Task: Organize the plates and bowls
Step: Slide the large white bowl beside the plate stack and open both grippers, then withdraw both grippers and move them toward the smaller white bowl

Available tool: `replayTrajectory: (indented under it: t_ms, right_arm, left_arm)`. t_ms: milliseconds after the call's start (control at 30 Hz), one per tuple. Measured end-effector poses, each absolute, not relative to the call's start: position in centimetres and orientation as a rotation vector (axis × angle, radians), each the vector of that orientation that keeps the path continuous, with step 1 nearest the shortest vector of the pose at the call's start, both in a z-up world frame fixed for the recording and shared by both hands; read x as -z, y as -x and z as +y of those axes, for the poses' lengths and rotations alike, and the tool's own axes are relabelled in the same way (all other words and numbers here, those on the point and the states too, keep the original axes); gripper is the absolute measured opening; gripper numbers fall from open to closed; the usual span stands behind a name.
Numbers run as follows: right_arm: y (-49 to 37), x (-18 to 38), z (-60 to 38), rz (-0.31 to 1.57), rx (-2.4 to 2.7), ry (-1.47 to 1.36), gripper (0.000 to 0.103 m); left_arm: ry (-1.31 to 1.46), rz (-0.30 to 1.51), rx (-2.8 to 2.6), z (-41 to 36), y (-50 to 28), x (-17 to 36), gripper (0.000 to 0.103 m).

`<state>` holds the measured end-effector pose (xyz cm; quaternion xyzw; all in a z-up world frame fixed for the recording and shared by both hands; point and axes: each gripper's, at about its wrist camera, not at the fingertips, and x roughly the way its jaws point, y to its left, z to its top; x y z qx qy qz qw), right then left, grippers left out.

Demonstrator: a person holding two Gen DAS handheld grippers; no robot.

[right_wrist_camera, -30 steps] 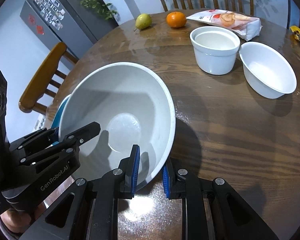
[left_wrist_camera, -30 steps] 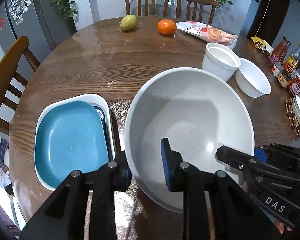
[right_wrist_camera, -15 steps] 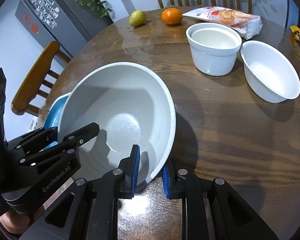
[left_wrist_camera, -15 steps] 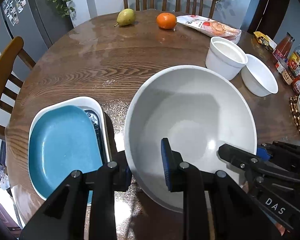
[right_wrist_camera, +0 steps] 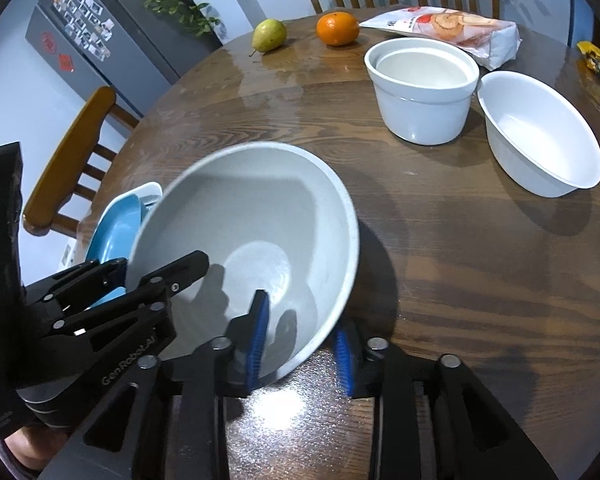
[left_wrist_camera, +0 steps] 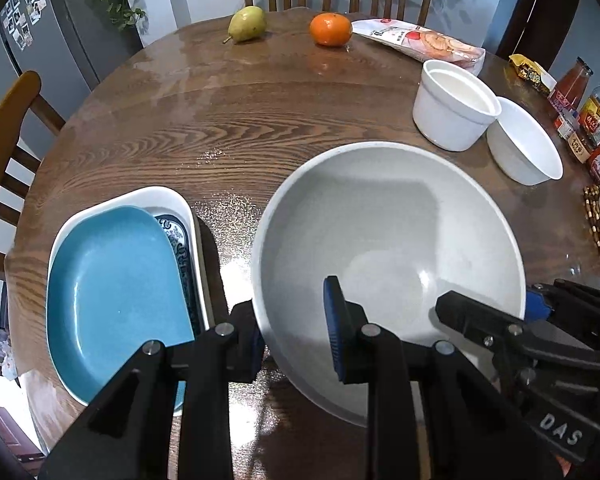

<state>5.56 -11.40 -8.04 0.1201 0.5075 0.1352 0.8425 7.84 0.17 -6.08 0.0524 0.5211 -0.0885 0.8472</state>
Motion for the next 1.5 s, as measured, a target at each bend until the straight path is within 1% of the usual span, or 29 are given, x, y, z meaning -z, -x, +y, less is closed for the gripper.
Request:
replayTrajectory:
  t_ms: [33, 100, 133, 200, 233, 267, 333, 367, 500, 533, 600, 667, 833, 867, 900, 967, 1500]
  right_arm:
    - [-5.5, 8.0, -11.3, 1.071, -0.283, -0.246, 0.037]
    - [-5.5, 7.9, -11.1, 1.068, -0.285, -0.242, 0.038]
    - [-5.5, 7.8, -11.1, 1.067, -0.29, -0.244, 0.038]
    - [-5.4, 7.6, -11.1, 1.061, -0.283, -0.235, 0.038]
    - [-5.3, 7.5, -11.2, 1.054, -0.276, -0.23, 0.038]
    - [-5.3, 7.3, -11.3, 1.05, -0.274, -0.23, 0.039]
    - [-5.1, 7.1, -11.5, 1.043, -0.267, -0.231, 0.039]
    - [-5.1, 7.0, -11.6, 1.04, -0.264, -0.234, 0.039]
    - [-4.7, 6.7, -12.3, 1.027, -0.249, -0.252, 0.039]
    - [-4.6, 6.6, -12.5, 1.025, -0.248, -0.259, 0.04]
    - [-4.4, 6.5, -12.9, 1.02, -0.254, -0.276, 0.042]
    - [-4.0, 6.2, -13.3, 1.005, -0.264, -0.288, 0.044]
    - [-3.0, 5.5, -13.8, 0.973, -0.26, -0.297, 0.045]
    - [-2.8, 5.3, -13.9, 0.968, -0.256, -0.296, 0.051]
    - [-2.6, 5.2, -13.9, 0.961, -0.25, -0.295, 0.061]
    - [-2.0, 4.7, -14.1, 0.935, -0.236, -0.29, 0.066]
    - [1.1, 1.5, -16.0, 0.836, -0.192, -0.223, 0.07]
  left_arm:
    - [-0.113, 1.099, 0.186, 0.1, -7.9, 6.1, 0.025]
    - [-0.114, 1.095, 0.181, 0.1, -7.9, 6.1, 0.03]
    - [-0.113, 1.092, 0.179, 0.2, -7.8, 6.1, 0.036]
    - [-0.11, 1.081, 0.176, 0.3, -7.7, 5.8, 0.05]
    - [-0.108, 1.077, 0.174, 0.4, -7.7, 5.7, 0.063]
    - [-0.104, 1.069, 0.171, 0.5, -7.6, 5.5, 0.069]
    - [-0.102, 1.062, 0.166, 0.6, -7.5, 5.3, 0.071]
    - [-0.101, 1.06, 0.162, 0.7, -7.4, 5.2, 0.074]
    - [-0.095, 1.047, 0.155, 0.9, -7.0, 4.7, 0.076]
    - [-0.093, 1.042, 0.15, 0.9, -6.9, 4.6, 0.079]
    - [-0.077, 1.024, 0.14, 1.2, -6.6, 4.0, 0.081]
    - [-0.072, 1.014, 0.131, 1.3, -6.3, 3.7, 0.092]
    - [-0.081, 0.979, 0.11, 1.6, -5.4, 2.8, 0.097]
    - [-0.079, 0.975, 0.111, 1.6, -5.2, 2.6, 0.099]
    - [-0.078, 0.971, 0.111, 1.6, -5.1, 2.5, 0.099]
    - [-0.083, 0.96, 0.107, 1.6, -4.7, 2.2, 0.102]
    - [-0.124, 0.891, 0.112, 0.0, -2.5, 0.6, 0.102]
